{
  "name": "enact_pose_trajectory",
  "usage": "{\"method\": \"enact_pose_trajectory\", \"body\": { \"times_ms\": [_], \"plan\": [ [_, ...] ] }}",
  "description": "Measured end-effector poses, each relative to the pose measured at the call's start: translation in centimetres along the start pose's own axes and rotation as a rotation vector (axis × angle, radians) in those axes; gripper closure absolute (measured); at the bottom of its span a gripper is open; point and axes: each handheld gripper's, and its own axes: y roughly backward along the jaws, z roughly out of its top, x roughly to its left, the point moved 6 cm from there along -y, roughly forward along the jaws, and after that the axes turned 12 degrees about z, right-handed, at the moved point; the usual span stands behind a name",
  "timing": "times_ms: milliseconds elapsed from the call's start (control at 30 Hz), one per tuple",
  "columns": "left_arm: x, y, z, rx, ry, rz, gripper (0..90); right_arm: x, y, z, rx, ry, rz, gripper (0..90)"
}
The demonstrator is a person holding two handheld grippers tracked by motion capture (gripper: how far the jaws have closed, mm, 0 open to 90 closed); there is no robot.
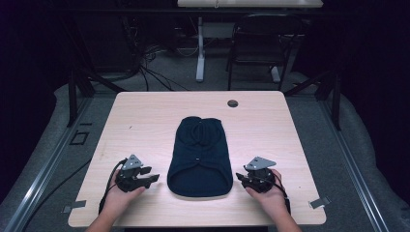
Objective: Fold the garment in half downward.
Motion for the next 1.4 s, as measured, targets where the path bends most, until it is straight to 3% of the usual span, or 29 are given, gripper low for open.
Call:
{"method": "enact_pose_trajectory", "body": {
  "times_ms": [233, 367, 533, 733, 867, 1000, 1100, 1400],
  "plan": [
    [-0.1, 0.0, 0.1, -0.006, -0.002, -0.002, 50.7, 0.1, 0.0, 0.0, 0.004, 0.002, 0.003, 55.6],
    [-0.3, -0.1, 0.3, -0.009, 0.007, -0.033, 55.7, 0.2, -0.2, 0.3, 0.013, 0.016, 0.014, 56.7],
    [-1.0, -1.0, 1.7, -0.008, 0.015, -0.059, 57.5, 0.6, -1.2, 1.7, 0.031, 0.039, 0.06, 59.4],
    [-3.1, -3.3, 4.7, -0.005, -0.06, -0.078, 64.4, 1.2, -2.9, 3.7, 0.062, 0.1, 0.078, 63.6],
    [-4.2, -4.8, 5.8, -0.003, -0.057, -0.1, 65.2, 1.4, -4.3, 4.6, 0.08, 0.113, 0.095, 66.4],
    [-4.7, -5.9, 5.3, 0.035, -0.093, -0.085, 65.6, 1.5, -5.5, 4.8, 0.1, 0.115, 0.107, 68.2],
    [-4.6, -5.9, 5.2, 0.032, -0.107, -0.084, 65.5, 1.5, -6.0, 4.4, 0.117, 0.121, 0.113, 69.3],
    [-5.0, -5.2, 4.2, 0.019, -0.16, -0.105, 65.1, 2.2, -5.7, 3.6, 0.095, 0.119, 0.151, 69.7]
  ]
}}
